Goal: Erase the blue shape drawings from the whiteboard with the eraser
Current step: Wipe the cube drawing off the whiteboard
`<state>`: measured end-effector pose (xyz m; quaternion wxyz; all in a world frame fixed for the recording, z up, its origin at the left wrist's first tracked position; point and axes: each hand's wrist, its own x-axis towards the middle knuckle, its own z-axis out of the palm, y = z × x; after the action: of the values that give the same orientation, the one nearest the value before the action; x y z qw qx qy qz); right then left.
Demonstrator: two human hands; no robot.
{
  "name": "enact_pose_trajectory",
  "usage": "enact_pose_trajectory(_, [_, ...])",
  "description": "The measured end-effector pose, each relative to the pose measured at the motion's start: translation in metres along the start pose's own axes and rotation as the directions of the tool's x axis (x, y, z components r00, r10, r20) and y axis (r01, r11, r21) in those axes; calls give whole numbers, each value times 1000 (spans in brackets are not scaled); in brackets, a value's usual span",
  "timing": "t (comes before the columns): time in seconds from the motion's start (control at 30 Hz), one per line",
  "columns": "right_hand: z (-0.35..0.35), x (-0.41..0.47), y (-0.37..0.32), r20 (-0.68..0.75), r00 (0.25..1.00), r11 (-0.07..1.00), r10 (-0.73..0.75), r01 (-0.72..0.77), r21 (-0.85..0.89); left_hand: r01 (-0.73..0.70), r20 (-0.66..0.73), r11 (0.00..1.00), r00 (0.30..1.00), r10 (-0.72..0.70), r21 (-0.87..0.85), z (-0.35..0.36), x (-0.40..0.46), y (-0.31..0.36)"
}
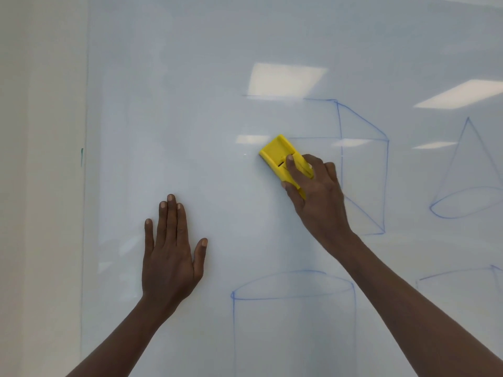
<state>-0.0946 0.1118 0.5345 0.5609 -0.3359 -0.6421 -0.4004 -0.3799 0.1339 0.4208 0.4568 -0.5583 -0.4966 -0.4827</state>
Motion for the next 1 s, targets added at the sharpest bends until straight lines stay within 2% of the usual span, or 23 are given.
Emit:
enact_pose_trajectory(0.17, [-6, -41, 1, 73, 994, 997, -80, 81, -13, -4, 14, 1000, 1000, 4, 3, -1, 0, 2])
enact_pose_trajectory(0.3, [-17, -49, 26, 50, 998, 999, -32, 33, -16, -11, 47, 1000, 999, 11, -13, -4, 3, 9])
enact_pose_trajectory(0.43, [-19, -21, 35, 15, 999, 999, 33, -32, -34, -78, 79, 995, 993, 83, -63, -3, 23, 28])
enact_pose_trajectory(0.67, [-13, -38, 20, 48, 999, 1000, -9, 10, -14, -23, 62, 997, 998, 28, -67, 4, 52, 63])
enact_pose_trajectory(0.83, [-23, -60, 53, 25, 1000, 1000, 4, -3, -23, -8, 43, 997, 999, 11, -71, 7, 62, 75])
enact_pose_trajectory(1.0, [-27, -35, 75, -25, 999, 999, 47, -46, 16, 6, -5, 998, 1000, -6, -57, 12, 62, 78])
